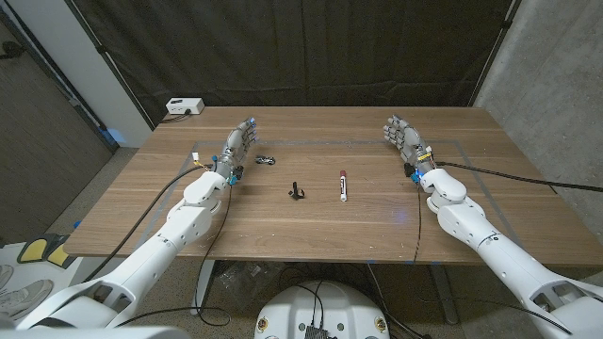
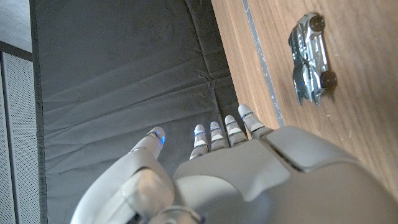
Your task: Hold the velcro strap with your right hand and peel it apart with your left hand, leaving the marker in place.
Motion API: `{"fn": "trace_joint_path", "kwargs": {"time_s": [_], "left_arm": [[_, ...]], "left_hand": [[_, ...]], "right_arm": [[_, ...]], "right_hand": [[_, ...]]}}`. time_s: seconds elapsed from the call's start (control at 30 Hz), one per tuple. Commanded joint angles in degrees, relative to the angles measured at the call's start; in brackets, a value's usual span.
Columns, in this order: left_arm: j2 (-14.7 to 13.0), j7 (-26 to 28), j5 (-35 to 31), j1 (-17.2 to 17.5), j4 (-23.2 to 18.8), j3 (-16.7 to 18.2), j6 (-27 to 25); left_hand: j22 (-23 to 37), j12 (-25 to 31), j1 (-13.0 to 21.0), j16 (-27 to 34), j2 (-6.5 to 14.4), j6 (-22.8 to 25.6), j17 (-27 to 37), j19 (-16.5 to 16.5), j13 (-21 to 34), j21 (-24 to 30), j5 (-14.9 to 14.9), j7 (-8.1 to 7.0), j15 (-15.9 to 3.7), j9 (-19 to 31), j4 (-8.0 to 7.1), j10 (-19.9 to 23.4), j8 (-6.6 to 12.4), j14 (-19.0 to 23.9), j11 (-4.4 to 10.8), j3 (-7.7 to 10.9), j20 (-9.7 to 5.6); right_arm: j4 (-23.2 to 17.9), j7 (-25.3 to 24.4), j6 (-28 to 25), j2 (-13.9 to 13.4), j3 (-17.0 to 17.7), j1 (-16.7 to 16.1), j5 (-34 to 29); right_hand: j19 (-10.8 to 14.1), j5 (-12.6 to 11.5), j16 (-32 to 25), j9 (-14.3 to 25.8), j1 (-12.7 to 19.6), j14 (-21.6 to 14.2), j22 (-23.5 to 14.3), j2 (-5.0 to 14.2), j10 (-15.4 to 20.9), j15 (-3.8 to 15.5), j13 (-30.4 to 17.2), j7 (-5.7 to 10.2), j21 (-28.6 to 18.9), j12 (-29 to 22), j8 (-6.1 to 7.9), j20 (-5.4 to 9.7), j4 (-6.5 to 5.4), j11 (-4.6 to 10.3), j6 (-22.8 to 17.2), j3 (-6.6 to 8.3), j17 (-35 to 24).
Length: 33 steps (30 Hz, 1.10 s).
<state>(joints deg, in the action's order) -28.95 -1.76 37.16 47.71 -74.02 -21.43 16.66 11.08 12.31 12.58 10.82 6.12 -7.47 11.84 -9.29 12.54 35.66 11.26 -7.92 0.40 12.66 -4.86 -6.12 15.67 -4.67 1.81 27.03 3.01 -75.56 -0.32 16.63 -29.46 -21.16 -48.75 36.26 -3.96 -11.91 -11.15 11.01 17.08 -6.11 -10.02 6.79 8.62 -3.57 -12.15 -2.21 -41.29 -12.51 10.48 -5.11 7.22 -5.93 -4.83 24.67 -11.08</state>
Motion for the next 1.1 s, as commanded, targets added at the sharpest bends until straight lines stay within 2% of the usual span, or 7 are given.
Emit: {"fn": "trace_joint_path", "kwargs": {"time_s": [0.03,0.23,0.4,0.53,0.9,1.1], "left_arm": [[-0.26,-1.10,-0.69,-0.78,0.39,-0.62,-0.15],[-0.22,-1.29,-0.46,-0.83,0.43,-0.60,-0.29],[-0.28,-1.38,-0.25,-0.74,0.48,-0.52,-0.46],[-0.32,-1.66,0.06,-0.68,0.53,-0.47,-0.66],[-0.48,-2.36,0.61,-0.58,0.67,-0.29,-0.72],[-0.56,-2.75,0.82,-0.51,0.66,-0.21,-0.61]], "left_hand": [[0.23,-1.19,-1.09,-0.81,-1.32,-4.02,-0.29,-2.56,-0.42,-0.99,0.15,-2.26,-0.75,-0.55,-0.74,-3.53,-2.16,-4.41,1.15,-0.70,-0.06],[0.24,-1.17,-1.32,-0.72,-1.39,-4.37,-0.40,-2.89,-0.55,-1.15,0.21,-2.65,-1.12,-0.70,-0.88,-3.72,-2.47,-4.94,1.17,-0.86,-0.11],[0.24,-0.98,-1.43,-0.50,-1.42,-3.90,-0.47,-2.79,-0.63,-1.13,0.25,-2.59,-1.29,-0.79,-0.95,-3.36,-2.38,-4.74,0.85,-0.93,-0.03],[0.25,-0.90,-1.48,-0.37,-1.43,-3.52,-0.52,-2.60,-0.68,-1.08,0.28,-2.64,-1.35,-0.84,-0.98,-3.21,-2.30,-4.61,0.90,-0.97,0.16],[0.27,-0.64,-1.59,-0.06,-1.47,-2.64,-0.67,-2.11,-0.83,-0.92,0.39,-2.40,-1.75,-1.02,-1.02,-2.69,-2.19,-4.17,0.94,-1.06,0.66],[0.27,-0.56,-1.61,0.01,-1.47,-2.12,-0.74,-2.02,-0.88,-0.91,0.43,-2.17,-1.73,-1.09,-1.03,-2.53,-2.10,-4.07,0.83,-1.08,0.65]], "right_arm": [[-1.44,-1.21,-0.81,-1.36,-0.38,-0.34,-2.06],[-5.36,-4.76,-3.21,-3.79,-1.52,-0.82,-6.78],[-9.04,-7.95,-5.30,-5.54,-2.33,-1.19,-11.00],[-11.51,-9.06,-6.56,-6.78,-2.82,-1.30,-13.51],[-18.57,-12.67,-9.97,-9.59,-4.01,-1.69,-21.56],[-24.51,-15.25,-14.66,-11.70,-5.12,-1.90,-28.44]], "right_hand": [[-1.12,-0.51,0.41,-0.04,0.81,1.64,-0.24,-0.45,-1.78,0.85,0.05,0.27,0.69,0.50,0.03,0.70,0.59,1.23,1.09,-0.23,0.01],[-0.76,-0.76,-0.27,-0.16,1.19,0.46,-0.30,-0.39,0.85,-0.56,0.38,0.62,1.22,-0.61,1.03,0.71,0.77,-0.08,-1.31,-0.46,0.19],[-0.46,-0.84,-0.58,-0.19,1.32,-0.35,-0.33,-0.38,1.93,-0.80,0.50,0.98,1.41,-1.01,1.56,0.42,0.81,-0.16,-3.00,-0.59,0.22],[-0.06,-0.91,-0.80,-0.20,1.46,-0.95,-0.34,-0.20,2.61,-0.90,0.56,1.10,1.43,-1.25,1.71,0.36,0.82,-0.57,-3.68,-0.58,0.23],[1.30,-1.10,-1.42,-0.23,2.05,-3.24,-0.39,0.07,5.58,-1.10,0.73,1.03,1.58,-2.26,2.15,0.20,1.00,-0.55,-6.26,-0.64,0.29],[2.15,-1.20,-1.99,-0.23,2.12,-5.35,-0.42,0.23,7.41,-0.51,0.80,1.19,1.68,-2.84,2.37,-0.14,0.87,-0.68,-7.88,-0.60,0.23]]}}
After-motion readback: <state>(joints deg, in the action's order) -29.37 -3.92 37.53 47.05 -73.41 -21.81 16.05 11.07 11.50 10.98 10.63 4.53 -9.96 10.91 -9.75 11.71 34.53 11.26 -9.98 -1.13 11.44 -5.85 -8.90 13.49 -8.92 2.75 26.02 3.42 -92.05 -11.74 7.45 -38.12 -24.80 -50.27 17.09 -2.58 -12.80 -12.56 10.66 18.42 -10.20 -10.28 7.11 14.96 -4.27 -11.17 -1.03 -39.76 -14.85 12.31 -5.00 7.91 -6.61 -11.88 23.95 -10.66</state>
